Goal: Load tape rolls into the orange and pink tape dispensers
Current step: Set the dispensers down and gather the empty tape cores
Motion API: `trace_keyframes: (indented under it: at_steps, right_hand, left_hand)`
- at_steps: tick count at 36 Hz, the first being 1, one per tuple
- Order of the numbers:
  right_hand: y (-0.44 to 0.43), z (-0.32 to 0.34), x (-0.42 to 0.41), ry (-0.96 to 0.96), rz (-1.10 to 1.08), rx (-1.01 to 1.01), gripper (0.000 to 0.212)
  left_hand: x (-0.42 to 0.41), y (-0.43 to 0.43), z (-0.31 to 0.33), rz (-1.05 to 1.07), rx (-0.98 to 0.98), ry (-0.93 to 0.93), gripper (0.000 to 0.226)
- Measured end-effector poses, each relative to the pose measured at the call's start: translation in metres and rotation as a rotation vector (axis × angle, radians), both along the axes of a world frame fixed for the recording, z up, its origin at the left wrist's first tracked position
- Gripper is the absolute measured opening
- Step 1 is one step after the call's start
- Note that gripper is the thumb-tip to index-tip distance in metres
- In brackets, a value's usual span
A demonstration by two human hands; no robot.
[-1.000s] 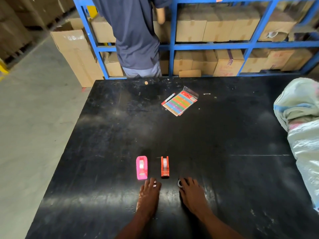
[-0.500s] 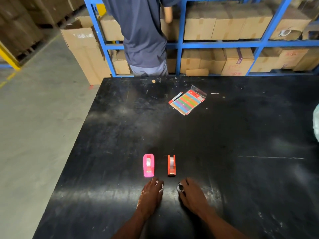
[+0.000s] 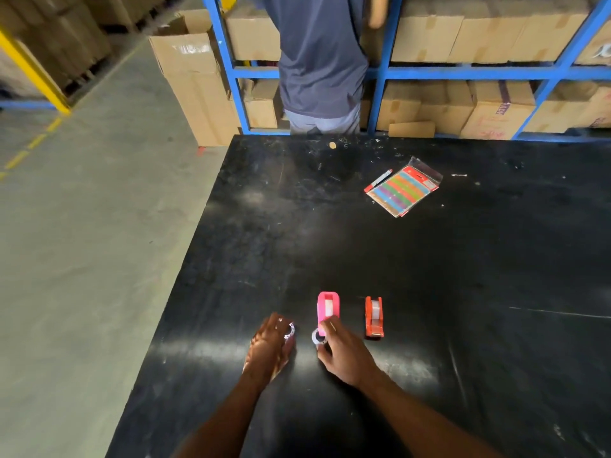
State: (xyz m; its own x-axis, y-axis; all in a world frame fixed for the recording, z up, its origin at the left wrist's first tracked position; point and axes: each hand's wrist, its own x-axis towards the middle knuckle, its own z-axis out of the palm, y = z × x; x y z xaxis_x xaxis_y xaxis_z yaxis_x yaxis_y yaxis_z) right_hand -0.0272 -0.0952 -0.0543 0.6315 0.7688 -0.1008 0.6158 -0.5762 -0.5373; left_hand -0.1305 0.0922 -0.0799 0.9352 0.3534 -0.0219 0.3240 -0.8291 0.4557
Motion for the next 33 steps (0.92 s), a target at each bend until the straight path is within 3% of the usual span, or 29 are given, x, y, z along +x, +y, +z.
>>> trace_keyframes:
  at_steps: [5, 12, 20, 33]
  right_hand:
    - [0.044, 0.009, 0.009, -0.059, -0.023, -0.039, 0.022]
    - [0.097, 0.005, 0.022, -0.035, -0.085, -0.172, 0.04]
    - [0.125, -0.012, 0.021, 0.003, -0.176, -0.334, 0.044]
    - [0.135, -0.017, 0.013, 0.046, -0.289, -0.337, 0.044]
  left_hand:
    - [0.011, 0.034, 0.005, 0.041, -0.019, 0.022, 0.025]
    - [0.03, 0.068, -0.002, 0.064, -0.076, 0.073, 0.031]
    - [0.042, 0.082, -0.019, 0.041, -0.132, 0.178, 0.036]
    - [0.041, 0.093, -0.025, -0.129, -0.149, 0.151, 0.042]
